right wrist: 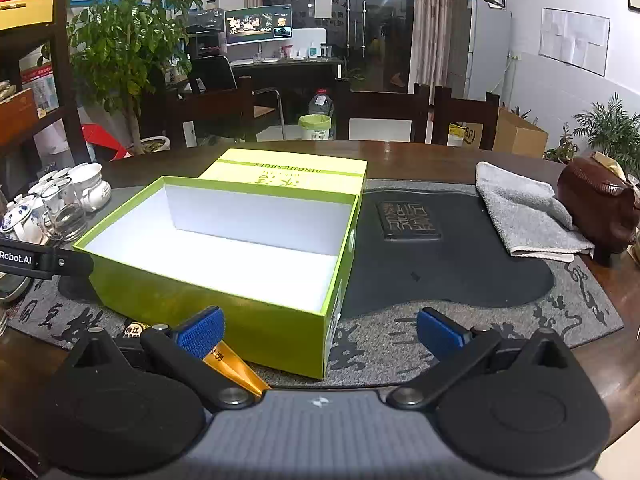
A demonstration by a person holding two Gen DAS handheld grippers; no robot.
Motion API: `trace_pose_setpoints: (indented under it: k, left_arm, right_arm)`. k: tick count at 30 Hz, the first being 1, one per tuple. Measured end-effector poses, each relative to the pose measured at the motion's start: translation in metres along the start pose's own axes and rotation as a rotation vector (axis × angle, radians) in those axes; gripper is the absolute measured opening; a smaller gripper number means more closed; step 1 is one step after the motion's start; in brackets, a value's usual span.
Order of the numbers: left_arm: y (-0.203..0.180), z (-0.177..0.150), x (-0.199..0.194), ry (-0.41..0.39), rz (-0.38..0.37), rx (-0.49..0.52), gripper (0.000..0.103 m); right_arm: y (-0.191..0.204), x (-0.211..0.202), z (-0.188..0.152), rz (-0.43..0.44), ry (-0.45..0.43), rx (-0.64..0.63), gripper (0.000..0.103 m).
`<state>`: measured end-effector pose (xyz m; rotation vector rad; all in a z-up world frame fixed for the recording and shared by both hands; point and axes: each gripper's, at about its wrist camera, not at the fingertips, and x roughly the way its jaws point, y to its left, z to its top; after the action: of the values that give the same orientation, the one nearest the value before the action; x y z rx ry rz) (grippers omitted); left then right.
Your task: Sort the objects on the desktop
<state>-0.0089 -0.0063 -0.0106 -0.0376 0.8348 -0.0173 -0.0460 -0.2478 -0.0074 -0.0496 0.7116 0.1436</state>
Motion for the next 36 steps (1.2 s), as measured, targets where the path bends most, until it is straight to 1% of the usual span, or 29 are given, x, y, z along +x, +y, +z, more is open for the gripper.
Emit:
trace_pose_setpoints:
  k: [16, 36]
  left_arm:
    - [-0.005, -0.006, -0.004, 0.008, 0.000, 0.016, 0.103]
    - [-0.008, -0.015, -0.002, 0.033, -0.003, 0.022, 0.103]
  right_arm:
    - [0.002, 0.000, -0.008, -0.004, 0.029, 0.009, 0.103]
    - [0.015, 0.001, -0.015, 0.023, 0.053, -0.002, 0.103]
